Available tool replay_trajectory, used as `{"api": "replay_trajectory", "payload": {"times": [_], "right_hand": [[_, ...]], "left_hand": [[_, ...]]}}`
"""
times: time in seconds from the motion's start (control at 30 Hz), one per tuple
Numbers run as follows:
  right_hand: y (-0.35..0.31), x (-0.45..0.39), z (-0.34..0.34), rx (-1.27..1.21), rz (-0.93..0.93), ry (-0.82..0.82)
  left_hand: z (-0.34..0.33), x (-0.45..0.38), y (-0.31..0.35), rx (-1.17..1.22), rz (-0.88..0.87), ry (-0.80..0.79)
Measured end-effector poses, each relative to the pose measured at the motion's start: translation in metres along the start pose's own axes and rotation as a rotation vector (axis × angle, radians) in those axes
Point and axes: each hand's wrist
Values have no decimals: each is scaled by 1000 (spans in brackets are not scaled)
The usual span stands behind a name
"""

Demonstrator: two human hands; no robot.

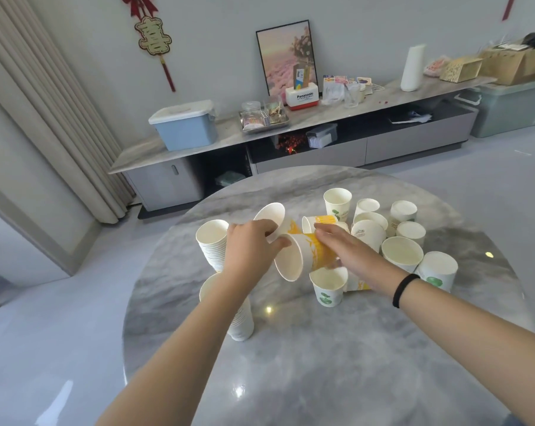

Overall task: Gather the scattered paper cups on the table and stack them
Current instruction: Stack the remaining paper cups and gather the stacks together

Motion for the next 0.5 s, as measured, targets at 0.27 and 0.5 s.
{"api": "replay_trajectory", "payload": {"times": [0.27,0.5], "right_hand": [[17,36,11,-183,-204,114],[29,44,1,-341,-196,107]], "left_hand": [[1,37,-23,345,124,-164],[-13,52,-36,552,209,-193]]}}
Point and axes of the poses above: each hand's wrist, its own x-axis away from the middle knuckle, its own z-axis out of the back of the hand, y = z × x, and after that the axes turned 11 degrees about z, right-handed
